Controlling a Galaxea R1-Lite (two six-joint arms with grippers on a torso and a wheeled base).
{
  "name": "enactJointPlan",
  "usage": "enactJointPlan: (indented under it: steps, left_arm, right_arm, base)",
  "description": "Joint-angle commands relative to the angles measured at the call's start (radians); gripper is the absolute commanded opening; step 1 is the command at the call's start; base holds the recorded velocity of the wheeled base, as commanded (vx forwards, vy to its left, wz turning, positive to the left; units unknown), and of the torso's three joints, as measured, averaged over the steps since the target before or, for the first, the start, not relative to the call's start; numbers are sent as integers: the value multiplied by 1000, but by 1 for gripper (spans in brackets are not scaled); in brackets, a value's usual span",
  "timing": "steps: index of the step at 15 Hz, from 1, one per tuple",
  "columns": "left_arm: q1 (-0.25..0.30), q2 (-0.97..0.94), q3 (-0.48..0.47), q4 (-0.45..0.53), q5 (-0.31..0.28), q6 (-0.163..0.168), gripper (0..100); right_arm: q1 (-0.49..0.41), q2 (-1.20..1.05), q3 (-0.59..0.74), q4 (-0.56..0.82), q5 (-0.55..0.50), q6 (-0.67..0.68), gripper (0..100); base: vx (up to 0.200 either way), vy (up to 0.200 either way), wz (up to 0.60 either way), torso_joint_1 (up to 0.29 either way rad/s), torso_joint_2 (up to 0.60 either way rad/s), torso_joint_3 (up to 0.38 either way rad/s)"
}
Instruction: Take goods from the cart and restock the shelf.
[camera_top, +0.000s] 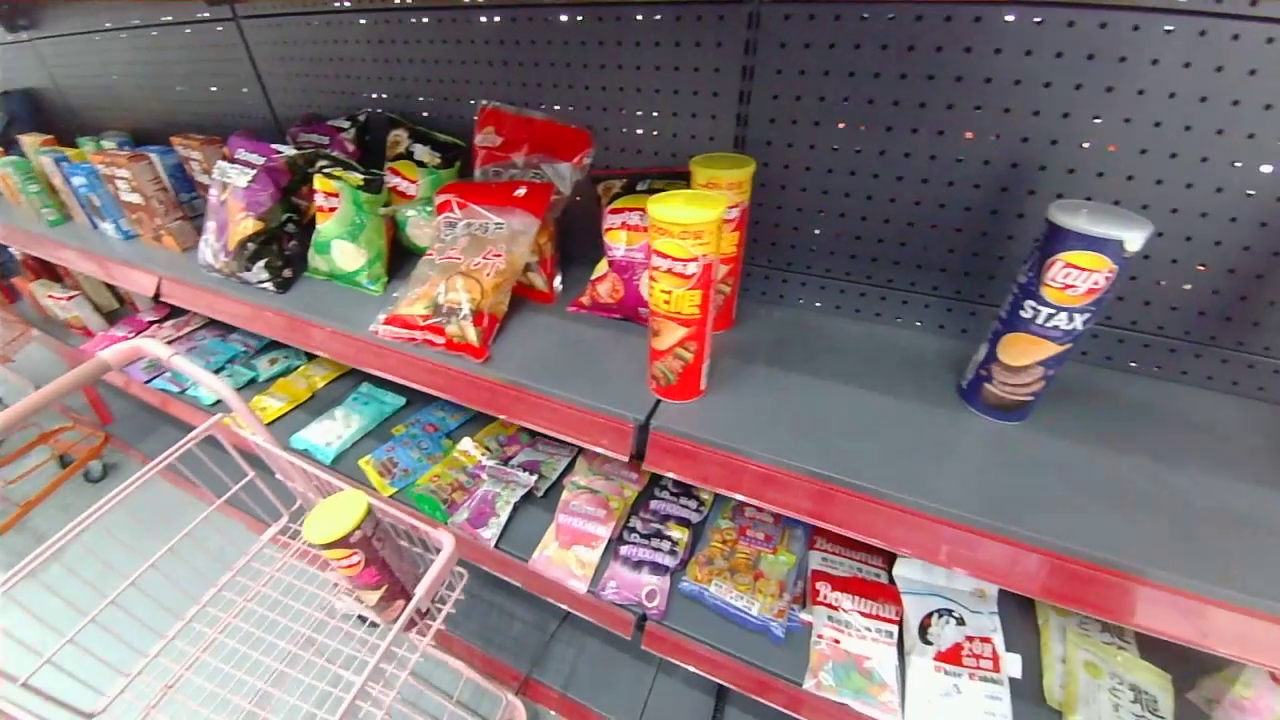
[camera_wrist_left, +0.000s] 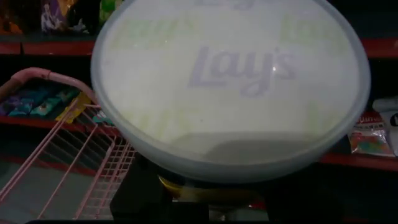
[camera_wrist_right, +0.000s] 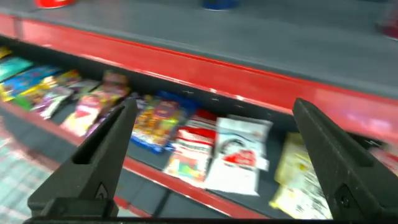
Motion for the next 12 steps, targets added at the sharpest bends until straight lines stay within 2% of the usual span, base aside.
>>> enactJointPlan:
  steps: [1,5,9,12]
  left_arm:
    - [0,4,-1,0,8,1,0]
    - [0,9,-1,0,10,3,0]
    - [0,4,1,2,10,3,0]
    - [0,4,-2,3,10,3,0]
  right_arm:
    - [0,1,0,0,0,0,100]
    - [0,1,0,0,0,0,100]
    - [0,1,0,0,0,0,100]
    - [0,1,-1,0,0,0,100]
  base:
    - [0,0,-600,2,7,7]
    - [0,0,-600,2,0,-1]
    - [0,0,0,15,-30,-24]
    - [0,0,0,136,-343,-194]
